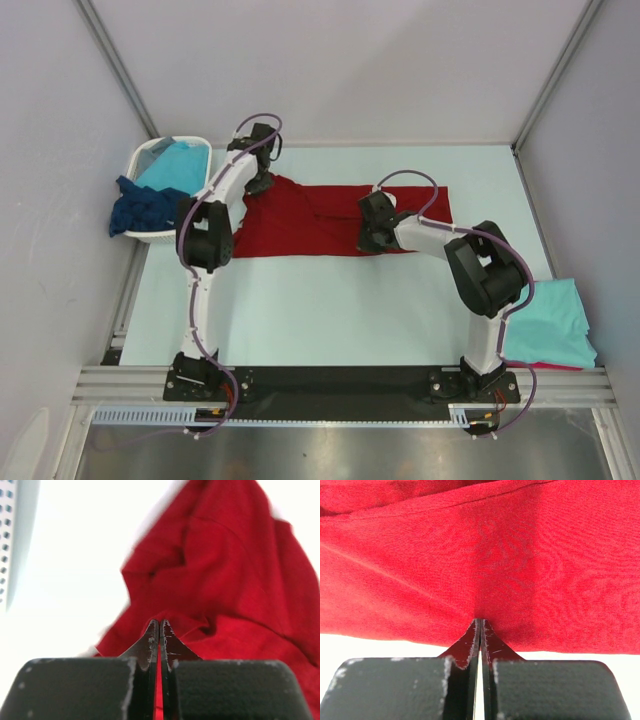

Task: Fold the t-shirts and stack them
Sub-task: Rotate the tshirt 90 degrees

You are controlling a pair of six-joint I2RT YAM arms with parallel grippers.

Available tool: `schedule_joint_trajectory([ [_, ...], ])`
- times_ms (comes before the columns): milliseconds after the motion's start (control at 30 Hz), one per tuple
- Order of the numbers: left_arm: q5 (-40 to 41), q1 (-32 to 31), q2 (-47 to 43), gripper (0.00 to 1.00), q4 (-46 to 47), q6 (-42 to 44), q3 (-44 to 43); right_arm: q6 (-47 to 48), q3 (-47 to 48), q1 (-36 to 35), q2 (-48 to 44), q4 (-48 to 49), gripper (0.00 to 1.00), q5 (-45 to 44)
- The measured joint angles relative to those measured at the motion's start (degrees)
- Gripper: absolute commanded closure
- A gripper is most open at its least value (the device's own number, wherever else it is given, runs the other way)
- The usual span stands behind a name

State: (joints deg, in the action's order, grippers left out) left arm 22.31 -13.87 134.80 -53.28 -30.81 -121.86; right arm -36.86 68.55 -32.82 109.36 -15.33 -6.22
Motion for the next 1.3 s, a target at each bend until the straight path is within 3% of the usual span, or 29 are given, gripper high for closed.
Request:
schedule_joint_trajectory([
  [167, 0.0, 2.1, 1.6, 0.86, -0.9, 0.5, -2.2, 0.3, 0.0, 0.1, 0.0, -0.1, 1.0, 0.2],
  [267, 0.1, 2.8, 2.3, 0.65, -1.1, 1.0, -3.4, 0.5, 0.0, 0.1, 0.0, -0.1, 1.0, 0.3],
  [367, 0.6, 3.0, 2.3, 0.49, -1.1, 1.2, -3.5, 0.7, 0.0, 0.1, 0.0, -0.2, 1.0, 0.3],
  [467, 0.6, 3.0, 2.2, 0.43, -1.2, 0.9, -3.5, 0.9, 0.2, 0.1, 0.0, -0.4, 1.0, 0.6],
  [700, 0.5, 1.4, -4.9, 0.43, -1.2, 0.8, 1.5, 0.9, 1.1, 0.1, 0.3, -1.9, 1.0, 0.7],
  [1033, 1.1, -9.7, -27.9, 0.49, 4.3, -1.8, 27.6, 0.9, 5.1, -0.1, 2.2, -6.4, 1.0, 0.7],
  [1300, 0.9, -10.8, -29.2, 0.51, 7.3, -3.8, 45.0, 2.0, 16.8, -1.5, 8.6, -12.8, 1.0, 2.0],
])
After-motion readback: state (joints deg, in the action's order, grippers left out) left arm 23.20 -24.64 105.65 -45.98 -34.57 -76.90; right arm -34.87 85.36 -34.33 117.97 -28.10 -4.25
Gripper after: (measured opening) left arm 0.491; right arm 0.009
